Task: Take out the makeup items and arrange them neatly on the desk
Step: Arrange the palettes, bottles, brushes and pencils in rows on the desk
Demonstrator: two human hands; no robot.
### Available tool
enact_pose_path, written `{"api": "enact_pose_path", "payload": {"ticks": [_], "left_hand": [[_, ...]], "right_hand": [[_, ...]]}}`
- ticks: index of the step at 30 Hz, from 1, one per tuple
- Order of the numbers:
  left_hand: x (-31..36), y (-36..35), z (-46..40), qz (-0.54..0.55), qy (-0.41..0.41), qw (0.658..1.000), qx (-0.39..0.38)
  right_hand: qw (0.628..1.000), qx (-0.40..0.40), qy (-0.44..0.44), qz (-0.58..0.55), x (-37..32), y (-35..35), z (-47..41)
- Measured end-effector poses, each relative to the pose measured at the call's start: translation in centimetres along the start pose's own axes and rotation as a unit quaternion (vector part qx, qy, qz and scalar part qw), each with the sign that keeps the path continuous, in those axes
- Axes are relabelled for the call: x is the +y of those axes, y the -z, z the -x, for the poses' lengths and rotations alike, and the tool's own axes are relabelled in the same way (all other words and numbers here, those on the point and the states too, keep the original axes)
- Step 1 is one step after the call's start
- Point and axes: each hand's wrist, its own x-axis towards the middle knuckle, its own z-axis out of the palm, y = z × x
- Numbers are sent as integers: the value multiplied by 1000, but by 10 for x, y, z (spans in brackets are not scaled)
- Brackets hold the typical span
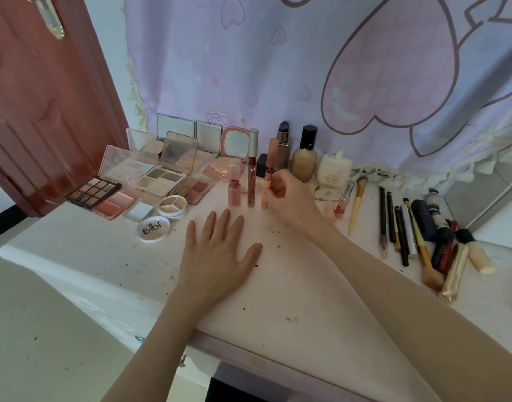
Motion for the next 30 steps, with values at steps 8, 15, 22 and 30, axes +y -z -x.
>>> {"api": "enact_pose_path", "payload": {"ticks": [8, 15, 22, 30], "left_hand": [[0, 2, 0, -9, -3, 1000, -12], [0, 3, 0, -9, -2, 1000, -17], [2, 5, 0, -10, 0, 1000, -28], [37, 11, 16, 94, -130, 987, 19]], "right_hand": [[1000, -12, -3, -5, 8, -4, 1], [1000, -20, -3, 4, 14, -3, 4], [1000, -22, -19, 1, 14, 9, 27], [1000, -3, 3, -11, 11, 71, 78]]}}
